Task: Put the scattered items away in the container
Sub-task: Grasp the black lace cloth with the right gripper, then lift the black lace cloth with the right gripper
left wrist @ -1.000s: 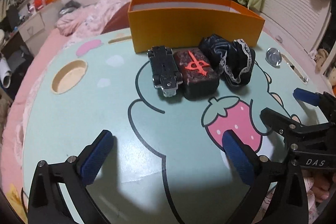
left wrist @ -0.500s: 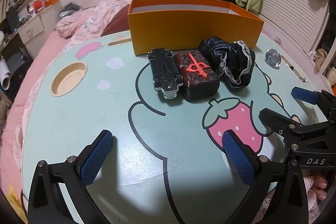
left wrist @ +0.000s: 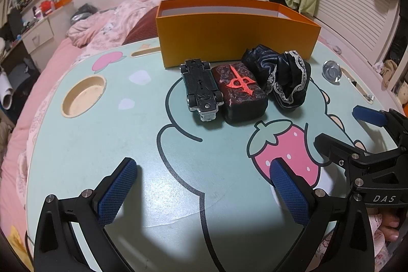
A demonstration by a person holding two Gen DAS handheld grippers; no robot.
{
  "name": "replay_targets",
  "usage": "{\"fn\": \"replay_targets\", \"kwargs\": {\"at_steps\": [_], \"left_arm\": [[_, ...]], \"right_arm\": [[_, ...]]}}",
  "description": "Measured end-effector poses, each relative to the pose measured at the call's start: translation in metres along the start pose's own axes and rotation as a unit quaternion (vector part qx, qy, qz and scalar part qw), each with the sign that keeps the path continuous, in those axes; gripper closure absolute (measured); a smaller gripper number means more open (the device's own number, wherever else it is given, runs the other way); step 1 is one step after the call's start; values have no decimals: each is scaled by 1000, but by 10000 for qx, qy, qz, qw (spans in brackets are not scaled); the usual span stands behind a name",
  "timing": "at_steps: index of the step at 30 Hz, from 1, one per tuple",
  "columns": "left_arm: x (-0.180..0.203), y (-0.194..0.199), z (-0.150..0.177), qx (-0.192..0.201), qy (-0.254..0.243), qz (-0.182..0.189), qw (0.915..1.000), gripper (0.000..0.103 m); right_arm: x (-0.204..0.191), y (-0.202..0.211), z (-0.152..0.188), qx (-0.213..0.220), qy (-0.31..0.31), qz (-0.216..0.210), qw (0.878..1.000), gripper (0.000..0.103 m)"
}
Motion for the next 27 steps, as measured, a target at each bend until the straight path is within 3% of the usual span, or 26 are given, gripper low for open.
{"fn": "replay_targets", "kwargs": {"at_steps": [11, 20, 22, 23, 24, 27], "left_arm": [[0, 1, -2, 8, 32, 1, 10000, 0], [1, 1, -2, 11, 27, -2, 10000, 0], [1, 1, -2, 11, 28, 1, 10000, 0], [1, 1, -2, 11, 28, 1, 10000, 0], [1, 1, -2, 12, 29, 0, 10000, 0], [1, 1, -2, 10, 31, -5, 10000, 0]], "right_arm": [[-1, 5, -8, 144, -229, -222, 9994, 0], [-34, 2, -62, 506, -279, -637, 9963, 2], [-42, -10, -67, 437, -225, -665, 9966, 16], [-44, -18, -66, 349, -182, -627, 9973, 45], [-45, -27, -62, 194, -193, -634, 9976, 83], [-37, -21, -59, 293, -398, -763, 9959, 83]]}}
Point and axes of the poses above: each gripper's, at about its wrist camera, not at the fingertips, and y roughly against the way its jaws point, x to its right, z to its underside, the point moved 9 cm from there along -y, roughly the way its jaws point, and after that the axes turned 8 degrees about x, right-handed, at the moved point
